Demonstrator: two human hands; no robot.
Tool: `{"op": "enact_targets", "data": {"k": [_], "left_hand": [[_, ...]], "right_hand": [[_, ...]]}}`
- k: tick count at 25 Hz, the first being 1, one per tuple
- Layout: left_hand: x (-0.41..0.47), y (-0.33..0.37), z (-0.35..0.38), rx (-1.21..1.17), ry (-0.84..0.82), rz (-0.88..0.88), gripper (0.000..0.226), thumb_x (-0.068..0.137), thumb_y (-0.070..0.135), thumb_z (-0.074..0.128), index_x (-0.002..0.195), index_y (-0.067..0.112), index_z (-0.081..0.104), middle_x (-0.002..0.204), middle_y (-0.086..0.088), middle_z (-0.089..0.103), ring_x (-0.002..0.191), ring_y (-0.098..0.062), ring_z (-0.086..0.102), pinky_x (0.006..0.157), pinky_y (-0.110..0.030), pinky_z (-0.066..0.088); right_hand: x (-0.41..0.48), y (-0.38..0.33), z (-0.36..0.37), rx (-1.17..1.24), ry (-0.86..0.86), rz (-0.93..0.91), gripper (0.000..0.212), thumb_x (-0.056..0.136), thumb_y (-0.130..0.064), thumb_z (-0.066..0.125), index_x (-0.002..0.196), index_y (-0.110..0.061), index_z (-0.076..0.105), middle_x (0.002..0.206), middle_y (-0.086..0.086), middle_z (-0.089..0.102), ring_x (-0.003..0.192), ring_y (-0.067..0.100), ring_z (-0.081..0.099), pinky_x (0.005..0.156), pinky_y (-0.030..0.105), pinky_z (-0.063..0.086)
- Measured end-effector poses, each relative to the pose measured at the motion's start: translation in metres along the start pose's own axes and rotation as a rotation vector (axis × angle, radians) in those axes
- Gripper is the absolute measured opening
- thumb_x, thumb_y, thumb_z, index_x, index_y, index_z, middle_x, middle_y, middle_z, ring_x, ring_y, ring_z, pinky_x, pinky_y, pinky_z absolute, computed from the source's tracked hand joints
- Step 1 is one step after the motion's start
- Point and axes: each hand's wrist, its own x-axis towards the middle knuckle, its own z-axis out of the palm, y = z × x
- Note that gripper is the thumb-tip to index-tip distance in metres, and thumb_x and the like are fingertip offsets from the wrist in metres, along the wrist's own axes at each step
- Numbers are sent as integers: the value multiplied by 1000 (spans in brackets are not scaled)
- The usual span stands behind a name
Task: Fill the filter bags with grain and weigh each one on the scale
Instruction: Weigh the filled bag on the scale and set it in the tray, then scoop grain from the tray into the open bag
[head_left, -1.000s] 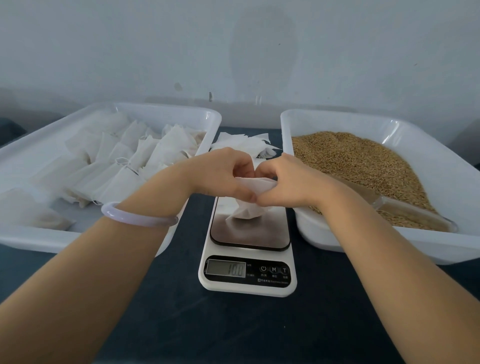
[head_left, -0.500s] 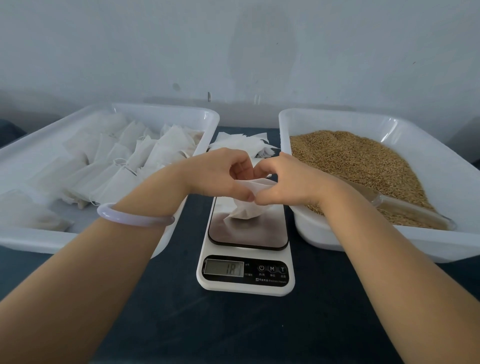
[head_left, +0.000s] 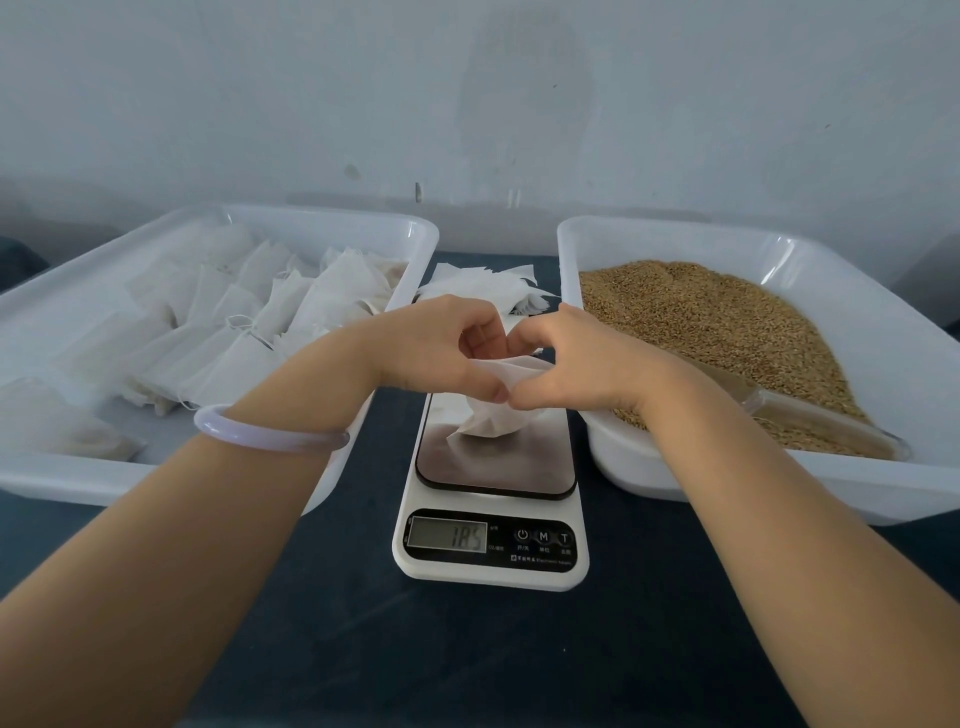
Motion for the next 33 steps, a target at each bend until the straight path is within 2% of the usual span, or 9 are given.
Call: {"op": "enact_targets", "data": {"k": [5, 9, 12, 17, 21, 24, 26, 29, 33], "left_hand": [[1, -1, 0, 3, -18, -2, 24, 70, 28, 75, 83, 25, 56, 93, 4, 63, 87, -15, 60, 78, -30, 48], [0, -1, -1, 26, -36, -2, 9, 70, 22, 68, 74, 22, 59, 68, 11, 56, 62, -4, 51, 60, -19, 41], [1, -2, -3, -11, -16, -11, 32, 81, 16, 65, 52, 28, 56, 46, 16, 48, 44, 1, 44, 46, -7, 31], [1, -2, -5, -341, 69, -6, 17, 89, 13, 61, 73, 10, 62, 62, 10, 59, 61, -6, 59, 61, -18, 49], [-6, 8, -9, -737, -1, 245, 7, 84, 20, 67, 88, 23, 73, 84, 6, 68, 81, -11, 64, 71, -21, 50], [-6, 12, -8, -834, -220, 333, 43, 64, 15, 73, 106, 15, 64, 97, -11, 63, 91, -25, 60, 80, -39, 45], [-7, 11, -7, -755, -241, 229, 43, 58, 12, 73, 100, 14, 62, 85, -6, 66, 81, -18, 64, 74, -39, 43], [-9, 12, -6, -635, -267, 128, 34, 60, 4, 68, 92, 10, 59, 67, 6, 62, 65, -9, 58, 62, -25, 44], [-10, 8, -4, -726, -263, 4, 20, 63, -2, 64, 82, 3, 59, 65, -9, 63, 65, -22, 65, 62, -27, 54]], "right_hand": [[-1, 0, -1, 5, -10, -14, 32, 67, -34, 71, 96, -23, 66, 98, 2, 62, 96, 18, 49, 72, 32, 44], [-2, -1, 0, -12, -1, -16, 39, 63, -38, 81, 96, -24, 65, 90, -6, 60, 88, 12, 50, 69, 28, 42], [-4, 0, -1, 97, 65, -10, 34, 66, -27, 82, 91, -34, 60, 95, -10, 65, 88, 7, 60, 74, 28, 47], [-15, 2, -9, 255, 313, -72, 24, 76, -26, 76, 84, -38, 57, 81, -10, 70, 79, 5, 65, 73, 27, 49], [-21, -8, -12, 371, 439, -197, 16, 86, -27, 66, 98, -38, 62, 81, 0, 71, 81, 17, 66, 75, 37, 52], [-24, -14, -14, 450, 541, -243, 4, 89, -19, 63, 90, -22, 66, 77, 3, 71, 71, 22, 66, 70, 41, 54], [-27, -14, -19, 445, 543, -216, 4, 88, -19, 63, 85, -20, 66, 77, 0, 71, 71, 22, 64, 69, 36, 52], [-34, -13, -25, 351, 471, -207, 12, 86, -21, 66, 77, -29, 64, 75, -12, 68, 67, 3, 60, 66, 16, 47], [-46, 18, -50, 214, 358, -94, 3, 84, -34, 67, 86, -36, 65, 87, -24, 67, 81, -10, 60, 69, 7, 45]]}}
